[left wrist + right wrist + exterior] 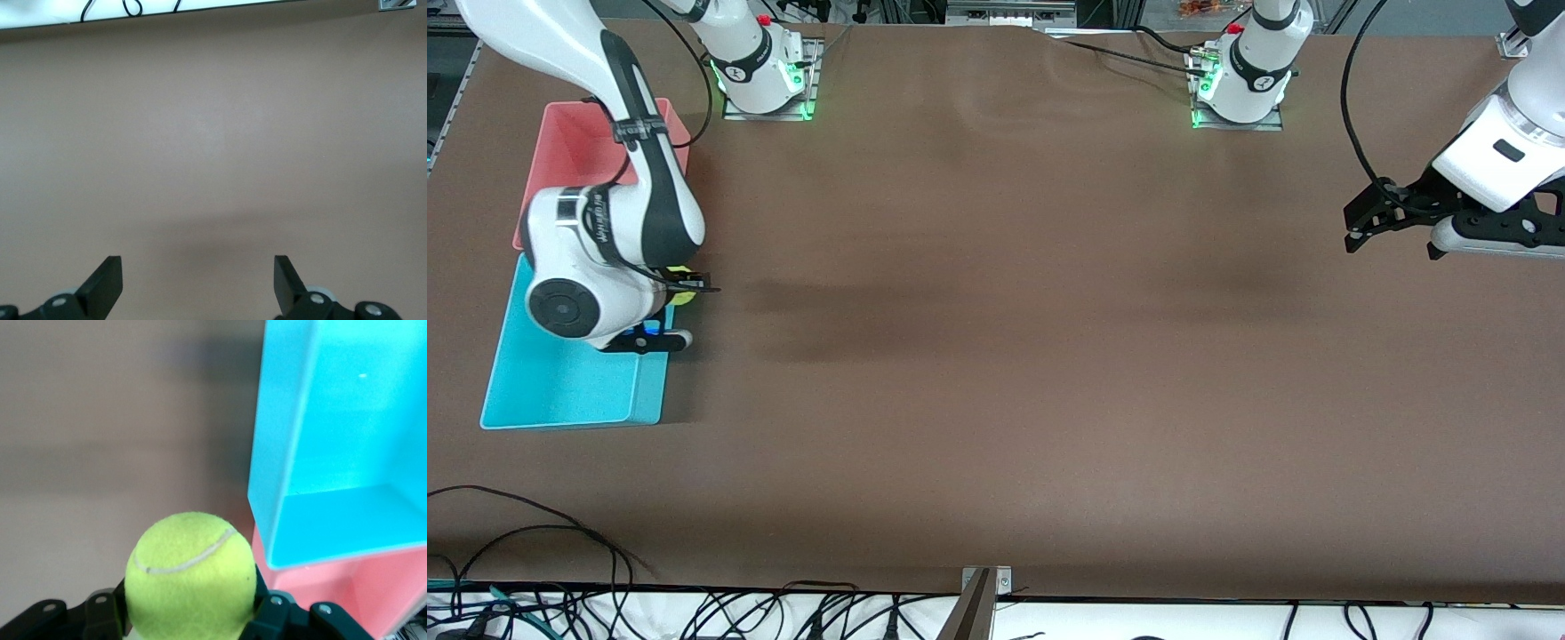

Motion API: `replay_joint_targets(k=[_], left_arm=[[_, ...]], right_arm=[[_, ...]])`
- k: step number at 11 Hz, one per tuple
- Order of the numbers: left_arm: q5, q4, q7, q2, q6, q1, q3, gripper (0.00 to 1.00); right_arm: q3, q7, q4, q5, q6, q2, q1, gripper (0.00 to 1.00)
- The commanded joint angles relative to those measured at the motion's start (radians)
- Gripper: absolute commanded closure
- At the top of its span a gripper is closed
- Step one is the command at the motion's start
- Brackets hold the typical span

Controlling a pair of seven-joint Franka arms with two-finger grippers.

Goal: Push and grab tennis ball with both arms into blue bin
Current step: 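Close the right gripper on the tennis ball and lift it over the blue bin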

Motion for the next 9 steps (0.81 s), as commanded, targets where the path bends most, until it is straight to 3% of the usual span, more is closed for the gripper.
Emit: replay_joint_targets(k=[1,5,9], left_arm=[[0.011,0.024,0.042,-0.003,-0.021,-0.003,0.011,0.00],[0.013,0.040,0.049,-0.001,-0.035,0.009,0.003,0.00],[0.008,0.050,0.084,0.003,-0.061,0.010,0.011,0.00]], right_arm=[[-0.069,-0.143,0.079,-0.018,-0.081,0.018,-0.037,0.73],[-0.082,-0.480,0.063,0.014,-0.041,0.073,-0.184,0.73],[-0.082,-0.847,0.066,0.176,0.017,0.179,-0.269,0.73]])
